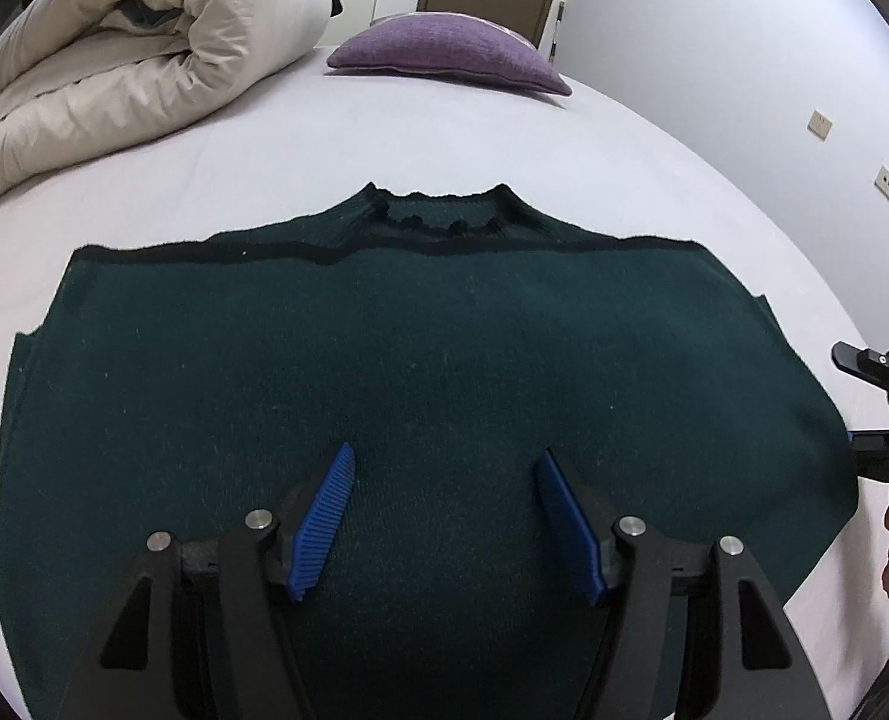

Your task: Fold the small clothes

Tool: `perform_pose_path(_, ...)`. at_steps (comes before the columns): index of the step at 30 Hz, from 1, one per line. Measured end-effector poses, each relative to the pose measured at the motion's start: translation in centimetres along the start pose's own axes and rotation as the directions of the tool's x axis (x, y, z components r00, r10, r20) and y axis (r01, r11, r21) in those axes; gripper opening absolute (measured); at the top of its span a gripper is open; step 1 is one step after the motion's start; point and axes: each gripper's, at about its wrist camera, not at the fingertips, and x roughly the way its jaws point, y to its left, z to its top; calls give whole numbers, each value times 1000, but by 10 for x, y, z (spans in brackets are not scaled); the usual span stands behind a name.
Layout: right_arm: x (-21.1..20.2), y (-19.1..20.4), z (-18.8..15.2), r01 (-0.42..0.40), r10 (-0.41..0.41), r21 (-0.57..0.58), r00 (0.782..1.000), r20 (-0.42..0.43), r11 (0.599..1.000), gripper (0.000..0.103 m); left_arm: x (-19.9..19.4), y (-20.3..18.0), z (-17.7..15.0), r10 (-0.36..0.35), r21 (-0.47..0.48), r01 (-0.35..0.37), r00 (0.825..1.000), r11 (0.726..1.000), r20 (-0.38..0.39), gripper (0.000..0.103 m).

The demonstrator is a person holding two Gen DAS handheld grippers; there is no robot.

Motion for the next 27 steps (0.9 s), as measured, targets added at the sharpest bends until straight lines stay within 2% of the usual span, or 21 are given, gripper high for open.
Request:
perform_pose_path(3, 12, 5, 6, 0, 0, 10, 1000, -12, 1000, 69, 0, 0, -1, -4, 0, 4, 1000, 1000, 4, 66)
perform_pose_path(8, 30, 12, 2, 38, -38, -10, 999, -13, 999, 51, 1, 6, -1, -34, -18, 34, 999, 999, 5, 65)
perform_pose_path(12, 36, 6, 2, 41, -41, 16, 999, -5, 999, 34, 2, 8, -2, -47, -28, 48, 999, 998, 9, 65)
perform_pose_path(15, 40, 2, 1, 31, -31, 29, 1000, 2, 999, 28, 2, 9, -2, -56, -41, 57, 998, 998, 10, 65)
perform_pose_path(17, 42, 2, 0, 29, -29, 24, 1000, 7, 999, 27, 2, 9, -1, -54, -39, 55, 998, 998, 9, 65)
perform_pose_path(20, 47, 2, 0, 56, -56, 19, 998, 12, 998, 15, 1, 9, 0, -54, -47, 55, 999, 997, 6, 65)
perform_pose_path(22, 49, 3, 0, 58, -59, 12, 998, 18, 998, 14, -3, 9, 4, -58, -66, 58, 998, 996, -2, 64)
perform_pose_path(24, 51, 3, 0, 63, -63, 1, 998, 21, 998, 14, -17, 9, 10, -127, -125, 129, 992, 984, 20, 61)
perform_pose_path(26, 53, 3, 0, 59, -59, -1, 998, 21, 998, 13, -27, 2, 15, -228, -146, 234, 972, 961, 56, 61)
perform_pose_path(27, 55, 2, 1, 52, -52, 3, 998, 20, 999, 13, -29, -3, 18, -304, -152, 312, 950, 938, 76, 61)
